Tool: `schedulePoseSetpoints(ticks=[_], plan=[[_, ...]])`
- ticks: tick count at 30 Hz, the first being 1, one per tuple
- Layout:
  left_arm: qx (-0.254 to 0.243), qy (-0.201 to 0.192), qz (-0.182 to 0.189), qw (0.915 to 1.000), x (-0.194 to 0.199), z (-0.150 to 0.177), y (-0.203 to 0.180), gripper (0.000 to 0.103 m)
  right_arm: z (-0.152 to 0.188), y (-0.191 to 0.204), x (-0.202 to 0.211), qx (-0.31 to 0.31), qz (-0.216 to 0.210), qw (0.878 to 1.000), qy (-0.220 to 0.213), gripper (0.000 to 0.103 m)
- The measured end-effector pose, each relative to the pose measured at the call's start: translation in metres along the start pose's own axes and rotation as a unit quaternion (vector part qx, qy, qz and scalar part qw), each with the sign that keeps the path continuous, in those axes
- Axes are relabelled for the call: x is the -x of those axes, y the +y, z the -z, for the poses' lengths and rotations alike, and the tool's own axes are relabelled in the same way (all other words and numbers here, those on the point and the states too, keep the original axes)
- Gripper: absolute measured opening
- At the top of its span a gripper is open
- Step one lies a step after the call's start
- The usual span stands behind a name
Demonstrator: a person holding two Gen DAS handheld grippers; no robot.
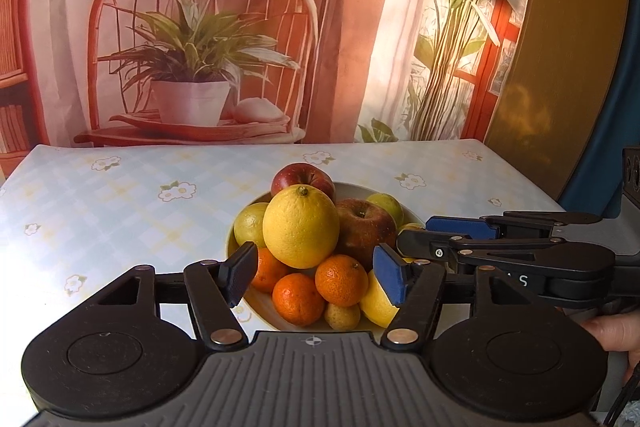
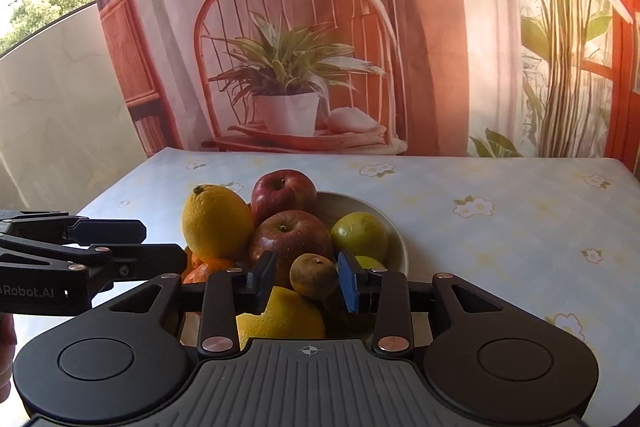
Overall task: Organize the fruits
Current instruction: 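Open both tools and pull them back from the plate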
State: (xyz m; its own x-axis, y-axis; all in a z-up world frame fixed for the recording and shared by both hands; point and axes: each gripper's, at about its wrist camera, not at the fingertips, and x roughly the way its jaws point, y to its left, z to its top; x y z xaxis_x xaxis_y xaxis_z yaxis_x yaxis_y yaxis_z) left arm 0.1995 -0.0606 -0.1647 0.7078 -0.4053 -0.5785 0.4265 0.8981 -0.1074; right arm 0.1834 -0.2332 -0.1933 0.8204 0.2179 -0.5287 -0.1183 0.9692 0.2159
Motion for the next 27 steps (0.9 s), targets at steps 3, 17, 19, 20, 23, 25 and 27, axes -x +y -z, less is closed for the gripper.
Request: schedulePoseSetpoints(ticks=[3, 17, 19, 20, 23, 25, 27], plan=[[0.000, -0.004, -0.010, 0.9999, 0.007, -0.003, 0.002, 0.074, -0.001, 0.004, 0.006, 0.007, 0.016, 1.000, -0.002, 0.039], [-0.006, -0.033, -0.007, 0.9994, 0.050, -0.009, 0.010, 0.096, -0.006, 0.017, 0.055, 0.011, 0.047, 0.999, -0.025, 0.094], [-0.013, -0.039, -0.004, 0.9992, 0.058, -0.009, 0.010, 0.097, -0.008, 0.020, 0.065, 0.004, 0.052, 0.998, -0.029, 0.101], [-0.016, -0.043, -0.003, 0.9989, 0.065, -0.009, 0.011, 0.097, -0.009, 0.021, 0.069, 0.000, 0.056, 0.998, -0.032, 0.102], [-0.022, -0.055, -0.008, 0.9982, 0.083, -0.009, 0.012, 0.097, -0.010, 0.024, 0.085, -0.009, 0.063, 0.997, -0.038, 0.102], [-0.027, -0.064, -0.018, 0.9974, 0.097, -0.010, 0.012, 0.097, -0.011, 0.028, 0.096, -0.014, 0.066, 0.997, -0.042, 0.102], [-0.035, -0.074, -0.026, 0.9963, 0.110, -0.011, 0.011, 0.097, -0.012, 0.034, 0.109, -0.022, 0.068, 0.997, -0.044, 0.102]])
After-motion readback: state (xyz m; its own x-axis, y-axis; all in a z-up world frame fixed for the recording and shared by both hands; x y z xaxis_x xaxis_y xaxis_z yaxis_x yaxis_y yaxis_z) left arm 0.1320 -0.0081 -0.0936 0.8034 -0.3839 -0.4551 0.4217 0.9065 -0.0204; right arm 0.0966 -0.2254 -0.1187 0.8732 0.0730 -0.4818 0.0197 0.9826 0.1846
